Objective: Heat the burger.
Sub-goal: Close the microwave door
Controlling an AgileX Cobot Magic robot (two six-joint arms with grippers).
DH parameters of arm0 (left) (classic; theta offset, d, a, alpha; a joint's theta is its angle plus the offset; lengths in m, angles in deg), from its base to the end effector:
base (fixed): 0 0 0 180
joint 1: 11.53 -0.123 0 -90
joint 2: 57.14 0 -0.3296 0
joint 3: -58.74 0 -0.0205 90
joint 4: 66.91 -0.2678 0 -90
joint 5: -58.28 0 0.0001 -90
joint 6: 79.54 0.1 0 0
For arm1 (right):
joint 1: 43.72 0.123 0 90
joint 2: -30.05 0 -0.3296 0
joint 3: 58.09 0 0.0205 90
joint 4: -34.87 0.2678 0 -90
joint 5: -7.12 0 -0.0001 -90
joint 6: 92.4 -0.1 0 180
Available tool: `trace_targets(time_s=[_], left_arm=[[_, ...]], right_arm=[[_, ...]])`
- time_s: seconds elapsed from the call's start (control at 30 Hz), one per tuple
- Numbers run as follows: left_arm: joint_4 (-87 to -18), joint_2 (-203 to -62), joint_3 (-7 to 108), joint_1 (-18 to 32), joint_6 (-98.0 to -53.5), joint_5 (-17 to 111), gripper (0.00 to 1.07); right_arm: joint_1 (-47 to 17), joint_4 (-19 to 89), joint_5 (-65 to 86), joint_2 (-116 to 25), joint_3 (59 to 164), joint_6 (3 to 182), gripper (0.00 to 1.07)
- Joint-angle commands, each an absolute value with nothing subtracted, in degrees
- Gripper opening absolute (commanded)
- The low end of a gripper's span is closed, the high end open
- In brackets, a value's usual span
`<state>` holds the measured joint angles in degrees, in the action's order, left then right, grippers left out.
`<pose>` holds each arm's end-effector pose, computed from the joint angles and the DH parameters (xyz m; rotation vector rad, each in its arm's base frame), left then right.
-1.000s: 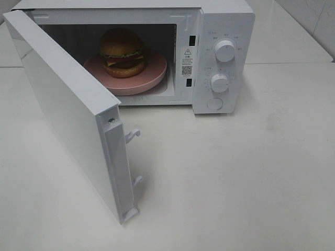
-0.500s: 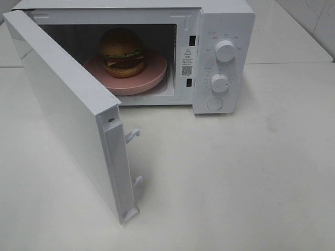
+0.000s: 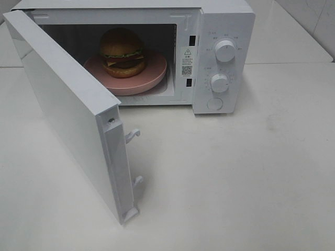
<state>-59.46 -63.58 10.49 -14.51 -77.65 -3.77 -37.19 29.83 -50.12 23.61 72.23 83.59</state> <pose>-0.0314 -0.0131 0.2870 -0.0094 2.0322 -0.1017 -0.0240 -0.0102 0.2868 -0.0424 1.9751 0.0157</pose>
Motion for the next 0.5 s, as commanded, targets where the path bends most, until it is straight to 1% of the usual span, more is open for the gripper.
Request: trace_targets(time_s=[0.03,0.5], left_arm=[[-59.2,-62.9,10.3,-14.4,-78.1,-3.0,0.90],[-59.2,-63.4,10.3,-14.4,-78.1,-3.0,0.90]], right_arm=[[-37.6,30.3,-49.9,25.2,72.2,84.6,0.72],[-37.6,30.6,-49.9,25.2,72.2,84.5,0.72]])
